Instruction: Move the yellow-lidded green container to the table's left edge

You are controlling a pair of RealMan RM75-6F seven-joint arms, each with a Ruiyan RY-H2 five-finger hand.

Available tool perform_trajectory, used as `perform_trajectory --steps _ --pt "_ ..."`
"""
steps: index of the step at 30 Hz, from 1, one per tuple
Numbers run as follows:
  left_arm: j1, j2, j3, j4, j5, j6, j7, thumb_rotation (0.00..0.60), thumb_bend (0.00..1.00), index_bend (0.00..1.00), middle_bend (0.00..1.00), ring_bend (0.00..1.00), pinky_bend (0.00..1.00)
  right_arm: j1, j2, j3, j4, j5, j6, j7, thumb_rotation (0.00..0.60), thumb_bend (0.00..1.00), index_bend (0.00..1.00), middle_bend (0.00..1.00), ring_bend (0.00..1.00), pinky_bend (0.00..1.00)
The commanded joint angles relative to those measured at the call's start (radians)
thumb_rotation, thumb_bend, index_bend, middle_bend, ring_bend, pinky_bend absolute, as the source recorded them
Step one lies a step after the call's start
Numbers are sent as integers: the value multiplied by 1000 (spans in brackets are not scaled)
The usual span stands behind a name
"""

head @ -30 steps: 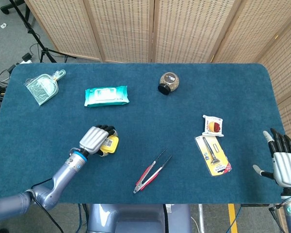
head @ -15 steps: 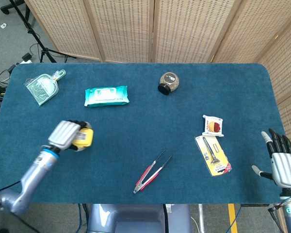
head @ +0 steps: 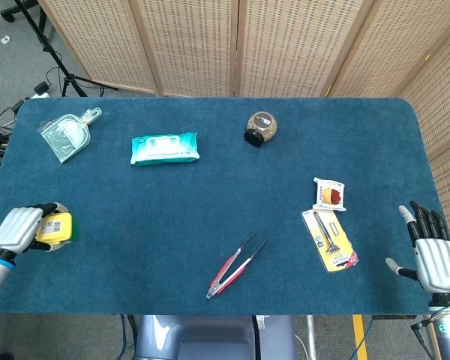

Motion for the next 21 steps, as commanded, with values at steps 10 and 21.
perform_trajectory --steps 10,21 --pt "22 -93 46 161 97 21 -106 600 0 191 1 9 233 0 0 0 -1 0 0 -2 600 0 0 0 0 0" --pt "85 -51 75 149 115 96 -142 600 0 98 0 0 203 -2 3 -2 -7 -3 1 -1 600 0 0 0 0 0"
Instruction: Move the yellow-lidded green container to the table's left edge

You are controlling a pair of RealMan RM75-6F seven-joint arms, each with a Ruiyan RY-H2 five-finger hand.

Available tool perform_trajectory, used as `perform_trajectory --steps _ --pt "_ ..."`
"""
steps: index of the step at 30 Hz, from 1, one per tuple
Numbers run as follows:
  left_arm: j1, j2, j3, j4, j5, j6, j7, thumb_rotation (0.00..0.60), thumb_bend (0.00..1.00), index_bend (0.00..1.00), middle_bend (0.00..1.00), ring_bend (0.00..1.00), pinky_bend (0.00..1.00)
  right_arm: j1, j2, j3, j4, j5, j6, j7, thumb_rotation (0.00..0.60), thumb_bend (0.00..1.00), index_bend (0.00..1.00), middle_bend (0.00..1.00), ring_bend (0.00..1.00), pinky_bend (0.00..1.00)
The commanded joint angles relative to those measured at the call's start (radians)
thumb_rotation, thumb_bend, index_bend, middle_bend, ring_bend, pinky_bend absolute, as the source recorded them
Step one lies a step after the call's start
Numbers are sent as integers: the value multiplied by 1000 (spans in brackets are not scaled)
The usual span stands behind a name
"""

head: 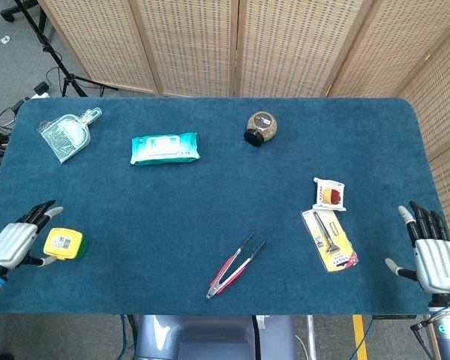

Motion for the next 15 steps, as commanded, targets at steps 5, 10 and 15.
perform_trajectory --steps 5,10,15 --pt "34 8 17 2 1 22 -15 600 0 98 0 0 203 -1 3 -2 -3 -4 1 3 600 0 0 0 0 0" --pt "36 -12 21 18 4 9 -5 600 0 99 0 0 203 -3 6 -4 -7 -9 6 9 600 0 0 0 0 0" --pt "24 -57 -3 33 -6 4 23 600 0 127 24 73 224 -3 10 -3 -8 -6 3 17 600 0 0 0 0 0"
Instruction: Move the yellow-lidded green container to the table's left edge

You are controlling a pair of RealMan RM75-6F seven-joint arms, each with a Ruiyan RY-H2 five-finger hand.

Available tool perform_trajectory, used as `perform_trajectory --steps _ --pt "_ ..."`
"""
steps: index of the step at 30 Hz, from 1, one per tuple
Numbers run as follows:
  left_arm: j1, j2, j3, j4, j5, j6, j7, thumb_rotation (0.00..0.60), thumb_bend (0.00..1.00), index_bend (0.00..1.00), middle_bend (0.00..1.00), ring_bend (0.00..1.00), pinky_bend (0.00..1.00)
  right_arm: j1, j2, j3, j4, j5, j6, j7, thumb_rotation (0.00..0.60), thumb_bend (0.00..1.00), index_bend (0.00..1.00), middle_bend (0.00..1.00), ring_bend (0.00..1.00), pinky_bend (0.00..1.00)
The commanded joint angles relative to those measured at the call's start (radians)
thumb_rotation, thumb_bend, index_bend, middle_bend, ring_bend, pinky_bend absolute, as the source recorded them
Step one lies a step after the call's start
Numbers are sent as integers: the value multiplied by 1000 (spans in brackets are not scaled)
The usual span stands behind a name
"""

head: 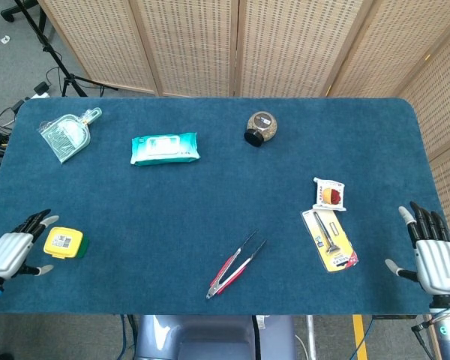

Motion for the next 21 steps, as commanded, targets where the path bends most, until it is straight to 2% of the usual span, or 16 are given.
perform_trajectory --steps 1,5,9,15,21 --pt "-11 -33 -19 11 -13 -11 31 600 0 148 50 103 238 1 1 1 0 2 -2 2 600 0 0 0 0 0" --pt "-19 -64 -36 18 -30 -24 59 600 33 371 266 293 352 1 3 4 2 7 -3 7 600 0 0 0 0 0" --pt "-19 -92 -52 39 -48 -23 72 600 107 491 356 387 403 2 5 7 5 16 -9 13 600 0 0 0 0 0" --pt "-25 -78 -52 31 -47 -40 48 600 302 532 386 415 422 5 3 7 7 19 -15 11 600 0 0 0 0 0" --pt "-71 76 -11 -94 0 -123 -86 600 410 537 386 415 422 6 -1 6 8 21 -19 3 600 0 0 0 0 0"
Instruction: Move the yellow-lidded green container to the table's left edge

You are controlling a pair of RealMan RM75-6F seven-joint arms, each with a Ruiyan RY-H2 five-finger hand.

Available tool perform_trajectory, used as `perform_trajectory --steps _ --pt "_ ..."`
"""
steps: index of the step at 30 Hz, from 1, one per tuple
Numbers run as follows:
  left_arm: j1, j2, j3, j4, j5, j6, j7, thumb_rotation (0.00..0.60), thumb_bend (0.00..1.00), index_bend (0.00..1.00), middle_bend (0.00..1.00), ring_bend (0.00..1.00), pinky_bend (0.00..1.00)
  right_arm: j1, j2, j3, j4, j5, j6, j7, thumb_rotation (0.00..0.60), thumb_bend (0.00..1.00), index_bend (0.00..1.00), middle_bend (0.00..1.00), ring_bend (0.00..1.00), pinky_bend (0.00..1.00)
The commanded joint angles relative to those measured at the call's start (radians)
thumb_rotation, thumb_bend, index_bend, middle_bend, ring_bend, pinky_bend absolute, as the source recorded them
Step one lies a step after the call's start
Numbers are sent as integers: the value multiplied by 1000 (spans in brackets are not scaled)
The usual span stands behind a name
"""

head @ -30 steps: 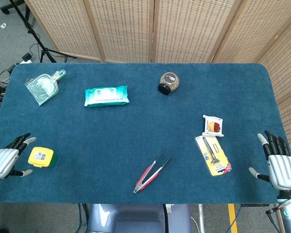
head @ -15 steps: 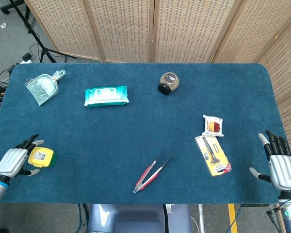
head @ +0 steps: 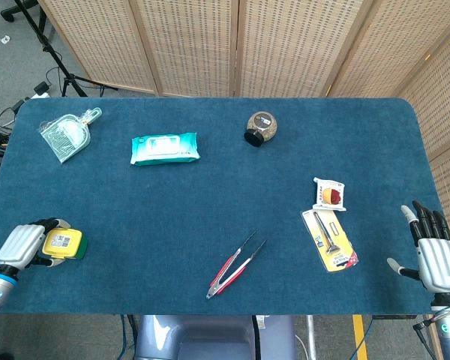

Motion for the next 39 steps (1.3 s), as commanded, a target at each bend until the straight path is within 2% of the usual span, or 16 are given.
perform_trajectory --steps 1,5,8,10,12,13,14,16,18,20,21,25,28,31,35,39 --pt "-50 127 31 -105 37 -82 -111 600 419 537 386 415 422 1 -2 -1 0 1 -2 -4 600 0 0 0 0 0" --pt "-105 219 42 -167 53 -165 -193 600 437 537 393 422 422 3 -5 -2 0 1 -5 -12 600 0 0 0 0 0" --pt "-187 285 45 -197 18 -334 -209 600 439 537 396 424 422 4 -10 -4 0 2 -9 -20 600 0 0 0 0 0" --pt "-241 302 41 -211 -21 -456 -221 600 439 537 396 424 422 5 -12 -4 0 2 -10 -26 600 0 0 0 0 0" --pt "-273 296 34 -198 -48 -520 -205 600 437 537 380 412 422 5 -13 -4 0 4 -10 -29 600 0 0 0 0 0" --pt "-291 284 28 -185 -72 -562 -190 600 435 536 352 382 418 5 -14 -4 0 6 -12 -31 600 0 0 0 0 0" --pt "-300 275 24 -178 -89 -584 -180 600 430 526 281 303 390 6 -15 -4 0 7 -13 -31 600 0 0 0 0 0" --pt "-313 250 17 -154 -123 -615 -152 600 409 433 109 118 287 6 -15 -4 -1 9 -16 -31 600 0 0 0 0 0" --pt "-316 212 6 -124 -166 -627 -119 600 363 211 3 6 130 7 -15 -3 0 11 -18 -32 600 0 0 0 0 0" --pt "-305 179 -13 -104 -220 -612 -101 600 321 56 0 0 36 7 -15 -3 -1 12 -18 -32 600 0 0 0 0 0" --pt "-291 176 -33 -106 -243 -578 -111 600 299 10 0 0 7 6 -14 -3 -2 12 -17 -31 600 0 0 0 0 0" --pt "-240 209 -54 -138 -202 -457 -145 600 270 0 0 0 0 6 -12 -3 -3 13 -17 -29 600 0 0 0 0 0" --pt "-215 234 -46 -152 -157 -409 -167 600 263 0 0 0 0 6 -10 -3 -5 13 -19 -27 600 0 0 0 0 0" --pt "-179 241 -18 -145 -103 -354 -167 600 207 0 0 0 0 6 -8 -4 -8 12 -19 -24 600 0 0 0 0 0" --pt "-136 222 24 -121 -37 -292 -138 600 65 0 0 0 0 5 -5 -5 -11 12 -19 -21 600 0 0 0 0 0" --pt "-73 156 38 -49 -17 -191 -78 600 45 0 0 0 0 4 -2 -6 -14 11 -18 -17 600 0 0 0 0 0"
